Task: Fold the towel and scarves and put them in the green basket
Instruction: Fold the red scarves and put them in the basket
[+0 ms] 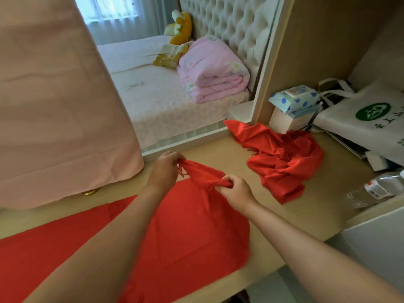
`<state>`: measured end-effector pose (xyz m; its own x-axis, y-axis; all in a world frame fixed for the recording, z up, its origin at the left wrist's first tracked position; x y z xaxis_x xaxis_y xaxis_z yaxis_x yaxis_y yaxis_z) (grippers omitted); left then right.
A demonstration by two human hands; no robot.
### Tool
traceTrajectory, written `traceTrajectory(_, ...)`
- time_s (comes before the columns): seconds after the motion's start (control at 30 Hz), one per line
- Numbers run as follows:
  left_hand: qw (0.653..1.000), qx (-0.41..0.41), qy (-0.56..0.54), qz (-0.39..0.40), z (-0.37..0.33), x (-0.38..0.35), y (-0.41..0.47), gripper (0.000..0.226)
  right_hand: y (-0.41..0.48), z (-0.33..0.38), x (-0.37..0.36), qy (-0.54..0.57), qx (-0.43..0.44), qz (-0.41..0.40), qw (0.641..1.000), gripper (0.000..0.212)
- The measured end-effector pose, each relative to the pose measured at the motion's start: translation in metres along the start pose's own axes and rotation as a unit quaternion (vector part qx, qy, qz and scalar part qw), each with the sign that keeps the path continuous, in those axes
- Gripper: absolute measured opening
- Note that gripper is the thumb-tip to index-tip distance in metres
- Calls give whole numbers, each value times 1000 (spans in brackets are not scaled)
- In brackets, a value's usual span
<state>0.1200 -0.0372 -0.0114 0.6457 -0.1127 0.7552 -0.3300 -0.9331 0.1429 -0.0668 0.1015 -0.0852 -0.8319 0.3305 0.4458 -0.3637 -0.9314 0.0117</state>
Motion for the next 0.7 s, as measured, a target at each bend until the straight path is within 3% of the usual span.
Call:
traceTrajectory(0.17,998,37,33,-23,82,75,-37,31,-25,57,-81,1,54,75,996,23)
traceTrajectory(0.47,982,158,85,-57,237,159,-117,31,-95,97,-247,-5,53,265,963,24)
traceTrajectory(0.57,965,216,151,-2,289,153,-147,42,-129,94,-295,-28,13,384,923,2)
traceTrajectory(0.63,941,264,200,67,314,139,-171,51,-144,85,-315,-54,-13,438,897,21)
traceTrajectory(0.7,919,312,213,109,330,127,-191,56,-147,77,-323,-93,-1,455,886,25)
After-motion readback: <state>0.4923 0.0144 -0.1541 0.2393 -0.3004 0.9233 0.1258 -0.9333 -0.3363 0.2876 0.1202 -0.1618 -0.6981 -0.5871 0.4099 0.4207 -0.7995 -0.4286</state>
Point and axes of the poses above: each hand's wrist, its own y-axis towards the middle knuckle, its own x-axis out of the back of the hand, z = x × y, the point moved 8 cm from there along y, towards the middle knuckle, and after that the axes turned 13 degrees about x, right-handed, at the moved point
